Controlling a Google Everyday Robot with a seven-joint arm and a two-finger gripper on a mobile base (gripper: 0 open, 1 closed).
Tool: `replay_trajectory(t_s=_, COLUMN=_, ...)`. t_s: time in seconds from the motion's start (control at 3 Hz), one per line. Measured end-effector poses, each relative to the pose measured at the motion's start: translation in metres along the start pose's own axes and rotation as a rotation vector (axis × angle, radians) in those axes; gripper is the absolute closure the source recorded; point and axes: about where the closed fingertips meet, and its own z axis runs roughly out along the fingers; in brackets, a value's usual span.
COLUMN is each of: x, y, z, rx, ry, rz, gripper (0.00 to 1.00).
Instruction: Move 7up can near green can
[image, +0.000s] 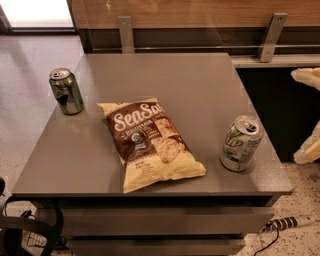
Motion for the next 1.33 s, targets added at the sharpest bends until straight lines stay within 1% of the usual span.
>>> replay_trajectory(t_s=0.33, x=-0.008, y=0.022, z=0.019, rx=-0.053, ry=-0.342, rz=0.040, gripper=0.00)
replay_trajectory(t_s=0.67, x=-0.030, y=0.034, z=0.023, rx=-0.080, ry=-0.547, rz=0.114, gripper=0.00)
replay_trajectory(t_s=1.0, x=-0.042, y=0.037, z=0.034, rx=-0.084, ry=-0.657, rz=0.178, gripper=0.00)
replay_trajectory(t_s=1.33, x=-0.042, y=0.038, z=0.042, rx=-0.077, ry=-0.651, rz=0.164, gripper=0.00)
